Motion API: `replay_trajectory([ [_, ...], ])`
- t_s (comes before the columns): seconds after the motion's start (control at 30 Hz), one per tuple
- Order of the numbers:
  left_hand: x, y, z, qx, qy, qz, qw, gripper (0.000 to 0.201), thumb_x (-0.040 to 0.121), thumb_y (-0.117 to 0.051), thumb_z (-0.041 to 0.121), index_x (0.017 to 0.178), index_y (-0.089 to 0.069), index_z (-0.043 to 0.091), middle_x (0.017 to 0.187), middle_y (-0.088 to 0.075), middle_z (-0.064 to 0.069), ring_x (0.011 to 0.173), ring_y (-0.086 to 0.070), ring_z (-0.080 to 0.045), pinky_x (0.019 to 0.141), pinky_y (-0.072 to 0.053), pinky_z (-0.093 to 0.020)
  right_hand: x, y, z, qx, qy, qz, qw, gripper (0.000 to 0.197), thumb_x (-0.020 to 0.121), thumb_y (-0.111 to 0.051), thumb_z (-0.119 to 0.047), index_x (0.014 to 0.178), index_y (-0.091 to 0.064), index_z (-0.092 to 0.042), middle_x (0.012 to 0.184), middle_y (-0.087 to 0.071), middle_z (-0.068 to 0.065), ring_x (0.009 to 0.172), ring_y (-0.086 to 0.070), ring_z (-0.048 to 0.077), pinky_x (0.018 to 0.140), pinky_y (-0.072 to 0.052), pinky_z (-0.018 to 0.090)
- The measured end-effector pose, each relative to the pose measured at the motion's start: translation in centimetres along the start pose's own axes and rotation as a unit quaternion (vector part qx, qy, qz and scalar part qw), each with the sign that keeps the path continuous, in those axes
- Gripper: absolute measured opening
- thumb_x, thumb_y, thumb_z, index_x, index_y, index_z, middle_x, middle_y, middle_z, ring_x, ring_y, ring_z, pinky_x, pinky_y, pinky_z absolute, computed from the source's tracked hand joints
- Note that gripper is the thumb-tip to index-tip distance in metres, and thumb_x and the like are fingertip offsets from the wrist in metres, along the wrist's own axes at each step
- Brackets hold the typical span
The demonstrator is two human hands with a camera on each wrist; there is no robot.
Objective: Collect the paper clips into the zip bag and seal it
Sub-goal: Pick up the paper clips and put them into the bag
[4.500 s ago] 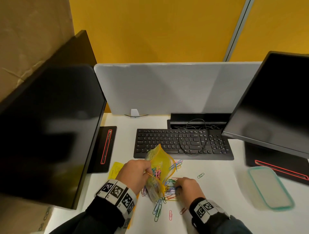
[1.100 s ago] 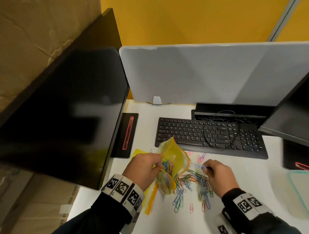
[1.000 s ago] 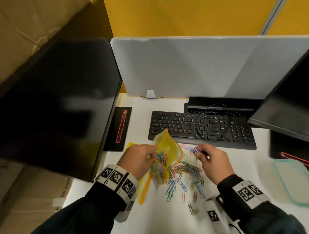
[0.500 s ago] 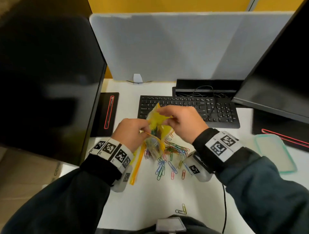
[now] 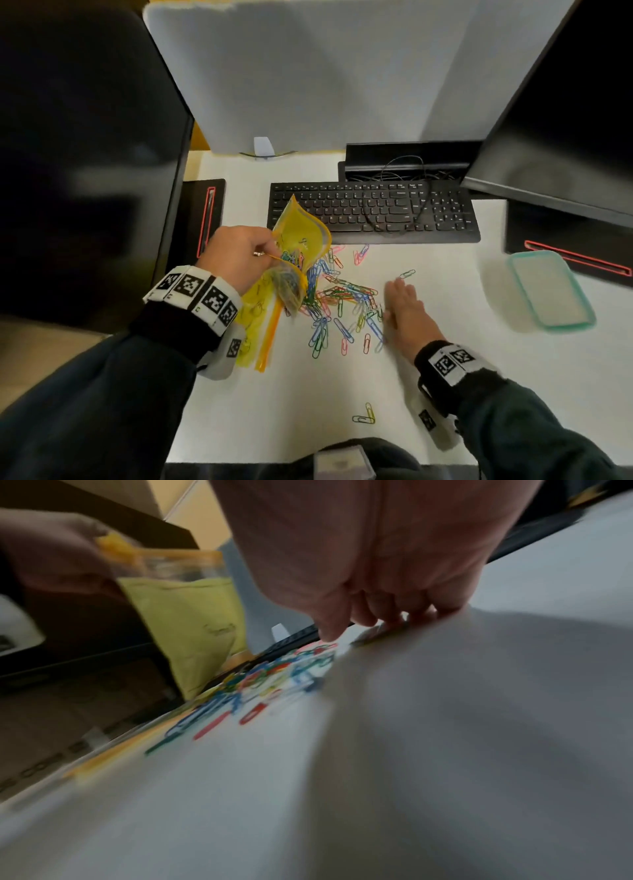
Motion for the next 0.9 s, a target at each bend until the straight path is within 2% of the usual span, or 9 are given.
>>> replay_trajectory([
  [0.13,0.4,0.6,0.3,0.003,-0.008,0.003,1.0,0.009,0.074,-0.072,0.009,0.071,-0.07,0.017,0.099,-0.072,-0.004,0.097,-0.064,-0.018,0.087,-0.045,-0.025,2.6,1.8,-2.5,-0.016,0.035,0.019,0.999,0.061,0.095,-0.033,-0.006,0.148,-0.005,-0.016,0.159,0.001,0.006,0.147,-0.003,0.024,0.118,-0.013,0.036],
  [0.33,0.4,1.2,-0.4,-0.004,-0.006,0.009,1.0,0.009,0.072,-0.073,0.008,0.07,-0.07,0.017,0.101,-0.073,-0.006,0.097,-0.065,-0.02,0.091,-0.051,-0.036,3.8,2.3,-1.1,-0.024,-0.096,0.014,0.995,0.069,0.091,-0.034,0.002,0.147,0.006,-0.005,0.157,0.012,0.015,0.145,0.004,0.032,0.12,-0.014,0.044],
  [0.43,0.7,2.1,-0.8,-0.008,0.002,0.028,1.0,0.009,0.072,-0.073,0.008,0.07,-0.07,0.016,0.102,-0.072,-0.006,0.096,-0.065,-0.019,0.09,-0.049,-0.031,3.1,0.9,-3.0,-0.041,-0.028,-0.012,0.999,0.067,0.092,-0.034,-0.001,0.148,0.003,-0.009,0.158,0.011,0.011,0.146,0.003,0.028,0.118,-0.014,0.042],
  [0.5,0.7,2.6,-1.3,-0.001,0.016,0.038,0.999,0.009,0.073,-0.073,0.01,0.069,-0.069,0.017,0.103,-0.072,-0.004,0.089,-0.065,-0.018,0.081,-0.048,-0.027,3.4,0.7,-5.4,-0.062,0.039,-0.034,0.997,0.072,0.089,-0.032,0.006,0.149,0.002,-0.016,0.158,0.011,0.005,0.147,0.003,0.022,0.117,-0.015,0.04],
  [0.57,0.6,3.0,-1.9,-0.003,0.023,0.041,0.999,0.015,0.073,-0.073,0.012,0.064,-0.066,0.023,0.102,-0.072,-0.003,0.082,-0.066,-0.019,0.075,-0.054,-0.034,4.4,0.5,-8.0,-0.101,0.101,-0.074,0.987,0.08,0.085,-0.032,0.014,0.149,0.003,-0.018,0.158,0.011,0.003,0.147,0.005,0.022,0.118,-0.013,0.039],
  [0.63,0.4,3.4,-2.4,-0.003,0.029,0.051,0.998,0.017,0.073,-0.074,0.014,0.063,-0.065,0.025,0.098,-0.072,-0.002,0.08,-0.066,-0.021,0.073,-0.058,-0.043,5.4,-0.1,-10.7,-0.162,0.16,-0.119,0.967,0.084,0.085,-0.045,0.009,0.149,0.003,-0.018,0.159,0.009,0.003,0.146,0.004,0.026,0.117,-0.013,0.04],
  [0.7,0.2,3.7,-2.7,-0.001,0.033,0.06,0.998,0.012,0.073,-0.073,0.012,0.067,-0.069,0.022,0.095,-0.072,-0.003,0.079,-0.066,-0.02,0.075,-0.058,-0.043,6.3,-1.0,-12.8,-0.22,0.2,-0.149,0.943,0.102,0.077,-0.068,-0.001,0.148,0.002,-0.021,0.159,0.007,0.0,0.146,0.001,0.029,0.117,-0.017,0.042],
  [0.77,0.1,3.8,-2.9,0.0,0.034,0.065,0.997,0.008,0.073,-0.073,0.01,0.07,-0.07,0.017,0.094,-0.072,-0.003,0.081,-0.066,-0.019,0.078,-0.057,-0.041,6.7,-1.9,-14.2,-0.267,0.223,-0.173,0.921,0.116,0.066,-0.078,-0.002,0.148,0.002,-0.022,0.159,0.006,0.0,0.146,-0.001,0.029,0.117,-0.021,0.044],
  [0.9,0.1,4.0,-3.3,0.014,0.038,0.07,0.997,0.007,0.073,-0.074,0.012,0.07,-0.07,0.017,0.082,-0.067,0.002,0.08,-0.065,-0.019,0.079,-0.056,-0.038,7.3,-2.4,-15.5,-0.26,0.23,-0.17,0.922,0.089,0.083,-0.057,0.003,0.149,-0.001,-0.018,0.159,0.004,0.003,0.146,-0.002,0.031,0.118,-0.019,0.045],
])
Point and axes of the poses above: each hand's wrist, its own x-axis towards the middle knuckle, its own y-axis out of the back of the hand, z = x × y, the point moved 6 cm from there along x, towards the middle knuckle
